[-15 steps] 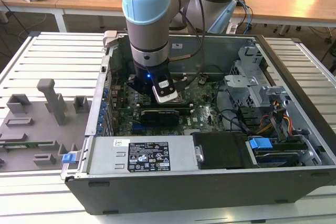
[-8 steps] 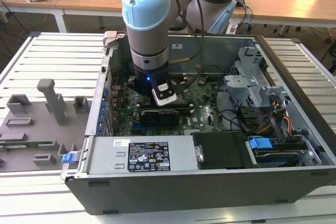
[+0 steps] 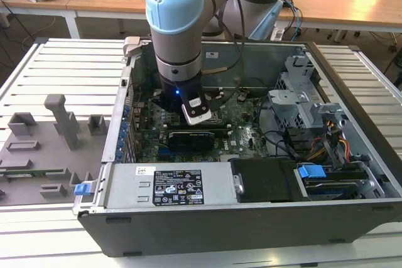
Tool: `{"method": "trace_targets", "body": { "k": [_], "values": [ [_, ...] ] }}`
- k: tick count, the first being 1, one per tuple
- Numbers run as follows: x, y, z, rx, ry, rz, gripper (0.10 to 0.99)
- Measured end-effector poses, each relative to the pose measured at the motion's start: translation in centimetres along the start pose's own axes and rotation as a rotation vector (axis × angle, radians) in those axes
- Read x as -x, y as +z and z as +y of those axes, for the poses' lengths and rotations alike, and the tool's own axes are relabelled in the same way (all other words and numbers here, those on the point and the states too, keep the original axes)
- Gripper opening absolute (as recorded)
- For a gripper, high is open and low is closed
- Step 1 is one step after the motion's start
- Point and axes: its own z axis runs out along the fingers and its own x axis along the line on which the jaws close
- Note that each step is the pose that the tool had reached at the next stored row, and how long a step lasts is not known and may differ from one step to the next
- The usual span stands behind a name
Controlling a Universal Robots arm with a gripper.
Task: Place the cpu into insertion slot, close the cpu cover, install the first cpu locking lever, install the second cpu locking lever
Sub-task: 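Install the second cpu locking lever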
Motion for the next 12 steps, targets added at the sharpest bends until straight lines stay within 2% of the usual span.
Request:
{"method": "trace_targets", "body": {
  "k": [1,2,3,4,5,7,9,10,12],
  "values": [
    [0.01,-0.34,0.08,0.000,0.000,-0.0001,0.106],
    [0.05,-1.05,0.24,-0.002,0.000,-0.0004,0.106],
    [0.06,-1.29,0.29,-0.007,-0.001,-0.0011,0.106],
    [0.11,-1.41,0.33,-0.017,-0.001,-0.0018,0.106],
    [0.30,-1.53,0.39,-0.038,0.000,-0.0010,0.106],
    [1.17,-1.59,0.54,-0.055,0.001,0.0077,0.106],
    [1.84,-1.54,0.66,-0.059,0.003,0.0138,0.106],
    [2.62,-1.48,0.78,-0.060,0.003,0.0178,0.106],
    [3.40,-1.43,0.90,-0.060,0.004,0.0202,0.106]
  ]
}}
